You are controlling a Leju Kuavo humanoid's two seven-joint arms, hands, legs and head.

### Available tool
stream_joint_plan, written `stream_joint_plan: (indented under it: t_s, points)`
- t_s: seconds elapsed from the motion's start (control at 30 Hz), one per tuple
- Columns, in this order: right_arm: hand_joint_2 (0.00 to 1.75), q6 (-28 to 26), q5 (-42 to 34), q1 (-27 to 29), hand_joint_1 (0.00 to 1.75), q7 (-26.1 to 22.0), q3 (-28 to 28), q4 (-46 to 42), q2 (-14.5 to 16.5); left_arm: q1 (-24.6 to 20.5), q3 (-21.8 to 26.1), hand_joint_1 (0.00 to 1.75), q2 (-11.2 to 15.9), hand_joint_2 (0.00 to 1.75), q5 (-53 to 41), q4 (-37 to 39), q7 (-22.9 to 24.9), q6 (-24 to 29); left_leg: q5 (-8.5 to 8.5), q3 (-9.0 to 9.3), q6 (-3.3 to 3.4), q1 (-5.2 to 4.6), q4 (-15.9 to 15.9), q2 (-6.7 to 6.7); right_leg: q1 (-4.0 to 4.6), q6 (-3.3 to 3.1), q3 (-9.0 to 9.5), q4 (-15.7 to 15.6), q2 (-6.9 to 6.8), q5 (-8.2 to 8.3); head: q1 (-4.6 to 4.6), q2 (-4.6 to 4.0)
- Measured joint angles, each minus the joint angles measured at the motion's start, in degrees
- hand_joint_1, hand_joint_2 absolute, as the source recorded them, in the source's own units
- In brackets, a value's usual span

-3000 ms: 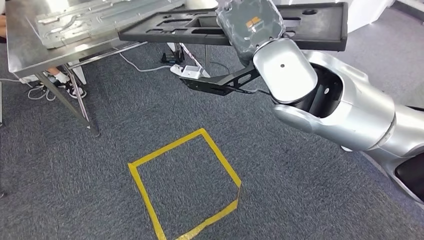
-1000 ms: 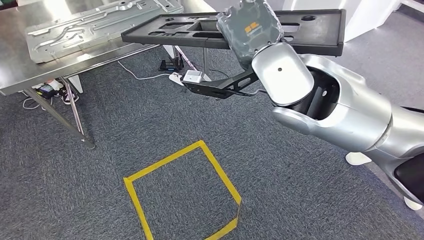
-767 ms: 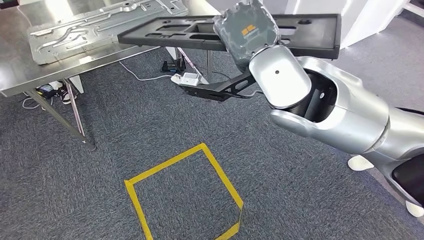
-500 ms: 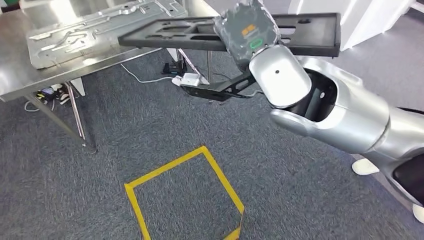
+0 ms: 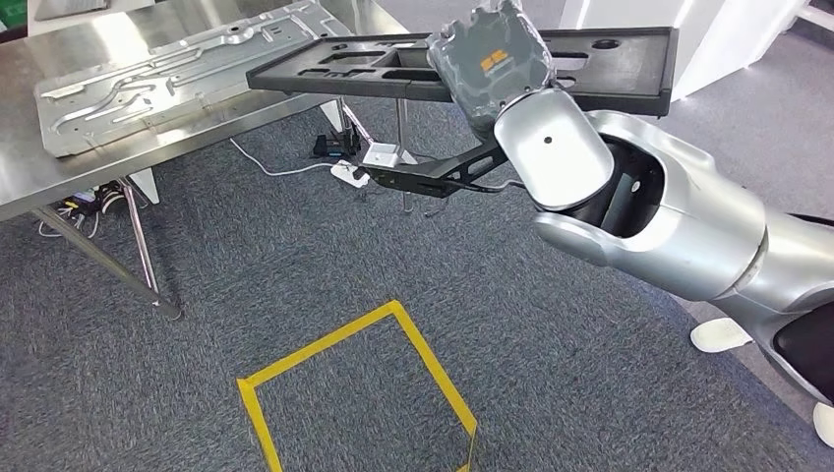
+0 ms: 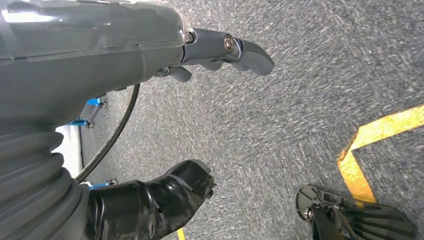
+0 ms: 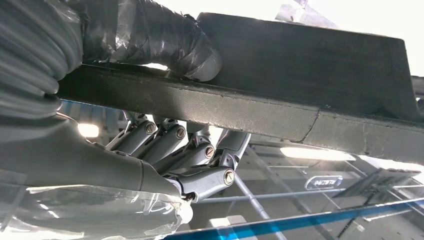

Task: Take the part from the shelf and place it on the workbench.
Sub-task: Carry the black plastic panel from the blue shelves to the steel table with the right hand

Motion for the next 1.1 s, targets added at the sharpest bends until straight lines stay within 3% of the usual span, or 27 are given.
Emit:
stream_joint_plan:
  t_s: [0.1,0.2,0.27,0.33,0.37,0.4,0.47,0.5,0.57,0.6,0.67,0.73,0.8,0.83,0.87,0.9,0.93,1.0,1.03,1.1]
  points:
    - [1.75,0.00,0.00,-0.01,1.75,0.00,0.00,0.00,0.00,-0.08,-0.01,0.00,0.00,1.75,0.00,0.00,0.02,0.00,-0.10,0.21,0.13,-0.05,-0.19,-0.01,-0.05,0.12,-0.10,-0.01,0.03,-0.03,-0.07,0.00]
    - [1.75,0.07,0.00,0.15,1.75,-0.12,0.02,0.04,0.04,-0.05,-0.01,0.00,0.03,1.75,0.01,0.00,0.04,0.05,1.23,0.72,0.52,0.05,-0.60,-0.01,-0.10,0.67,0.04,0.07,0.06,-0.39,-0.03,0.01]
    - [1.75,0.36,0.11,0.15,1.75,-0.30,0.13,0.10,0.09,-0.07,-0.01,0.00,0.08,1.75,0.04,0.00,0.08,0.09,1.72,1.76,1.29,0.18,-1.60,-0.16,-0.11,1.35,-3.38,6.86,0.00,-3.71,0.14,0.01]
    - [1.75,0.68,0.23,0.15,1.75,-0.43,0.58,0.18,0.11,-0.17,-0.01,0.00,0.10,1.75,0.09,0.00,0.09,0.07,1.42,2.54,1.79,0.21,-2.07,-0.77,-0.22,1.84,-7.96,14.67,-0.09,-6.25,0.25,0.00]
    - [1.75,0.75,0.24,0.20,1.75,-0.44,0.83,0.21,0.11,-0.20,-0.01,0.00,0.10,1.75,0.10,0.00,0.09,0.03,1.18,2.64,1.70,0.27,-1.87,-1.23,-0.36,2.00,-8.36,14.56,-0.09,-5.20,0.24,0.00]
    - [1.75,0.78,0.27,0.22,1.75,-0.45,1.02,0.24,0.11,-0.22,-0.01,0.00,0.09,1.75,0.10,0.00,0.09,-0.02,0.85,2.76,1.50,0.37,-1.54,-1.79,-0.54,2.14,-7.69,12.41,0.04,-3.18,0.26,0.00]
    - [1.75,0.80,0.38,0.14,1.75,-0.45,1.15,0.31,0.10,-0.21,-0.01,0.00,0.09,1.75,0.12,0.00,0.09,-0.15,-0.04,2.64,0.89,0.50,-0.45,-2.93,-0.94,2.38,-4.87,5.57,1.65,0.64,0.28,0.00]
    - [1.75,0.80,0.45,0.09,1.75,-0.45,1.19,0.34,0.09,-0.24,-0.01,0.00,0.09,1.75,0.12,0.00,0.09,-0.19,-0.39,2.36,0.56,0.54,0.12,-3.47,-1.09,2.35,-3.71,3.10,2.59,1.42,0.24,0.01]
    - [1.75,0.78,0.54,0.09,1.75,-0.50,1.28,0.43,0.10,-0.27,-0.01,0.00,0.09,1.75,0.10,0.00,0.09,-0.22,-0.60,1.77,-0.11,0.74,0.67,-4.34,-0.99,2.03,-2.84,1.46,3.48,1.05,0.24,0.01]
    - [1.75,0.76,0.55,0.11,1.75,-0.56,1.29,0.44,0.14,-0.20,-0.01,0.00,0.09,1.75,0.09,0.00,0.09,-0.22,-0.56,1.70,-0.41,0.93,0.57,-4.76,-0.94,1.67,-2.71,1.22,3.10,0.97,0.22,0.01]
    - [1.75,0.71,0.55,0.10,1.75,-0.69,1.31,0.44,0.27,0.04,-0.01,0.00,-0.01,1.75,0.09,0.00,0.03,-0.23,-1.04,1.42,-1.05,1.09,1.16,-3.99,-0.90,0.98,-1.96,0.52,2.28,1.01,0.18,0.00]
    - [1.75,0.66,0.57,0.04,1.75,-0.73,1.30,0.49,0.35,0.02,-0.01,0.00,-0.12,1.75,0.20,0.00,-0.26,-0.19,-3.04,-0.62,-1.68,1.17,5.44,-1.72,-0.91,0.39,-1.08,-0.10,1.55,0.96,0.05,0.00]
    - [1.75,0.62,0.60,0.09,1.75,-0.68,1.32,0.56,0.33,-0.10,-0.01,0.00,-0.13,1.75,0.37,0.00,-0.75,-0.14,-5.38,-4.47,-2.18,1.41,12.36,-0.42,-0.82,0.06,-0.64,-0.24,1.04,0.69,-0.02,0.00]
    - [1.75,0.61,0.60,0.16,1.75,-0.67,1.33,0.57,0.33,-0.10,-0.01,0.00,-0.14,1.75,0.42,0.00,-0.95,-0.13,-5.64,-5.99,-2.34,1.54,14.58,-0.23,-0.81,0.01,-0.50,-0.24,0.88,0.54,-0.03,0.00]
    - [1.75,0.61,0.59,0.22,1.75,-0.68,1.34,0.57,0.33,-0.05,-0.01,0.00,-0.14,1.75,0.45,0.00,-1.07,-0.13,-4.89,-6.61,-2.42,1.67,14.87,-0.13,-0.81,0.04,-0.34,-0.24,0.77,0.37,-0.04,0.00]
    - [1.75,0.61,0.59,0.26,1.75,-0.68,1.36,0.57,0.33,0.00,-0.01,0.00,-0.15,1.75,0.46,0.00,-1.13,-0.13,-3.18,-6.09,-2.44,1.77,12.97,-0.07,-0.81,0.12,-0.15,-0.24,0.72,0.21,-0.03,0.00]
    - [1.75,0.61,0.59,0.26,1.75,-0.68,1.36,0.57,0.33,0.04,-0.01,0.00,-0.15,1.75,0.48,0.00,-1.15,-0.13,-0.90,-4.55,-2.40,1.85,9.29,-0.03,-0.82,0.26,0.10,-0.24,0.70,0.02,-0.03,0.00]
    - [1.75,0.61,0.59,0.21,1.75,-0.67,1.36,0.58,0.33,0.04,-0.01,0.00,-0.15,1.75,0.48,0.00,-1.18,-0.13,1.88,-1.19,-2.14,1.68,2.31,-0.04,-0.76,0.70,0.43,-0.27,0.70,-0.34,0.00,0.01]
    - [1.75,0.61,0.59,0.20,1.75,-0.67,1.36,0.59,0.33,-0.02,-0.01,0.00,-0.14,1.75,0.47,0.00,-1.20,-0.12,2.28,-0.25,-1.92,1.49,0.46,-0.06,-0.74,0.99,0.49,-0.33,0.71,-0.44,0.01,0.01]
    - [1.75,0.63,0.59,0.20,1.75,-0.64,1.36,0.63,0.33,-0.13,-0.01,0.00,-0.13,1.75,0.44,0.00,-1.20,-0.05,1.98,0.08,-1.31,1.06,-0.25,-0.11,-0.79,1.65,0.58,-0.58,0.73,-0.53,0.02,0.01]
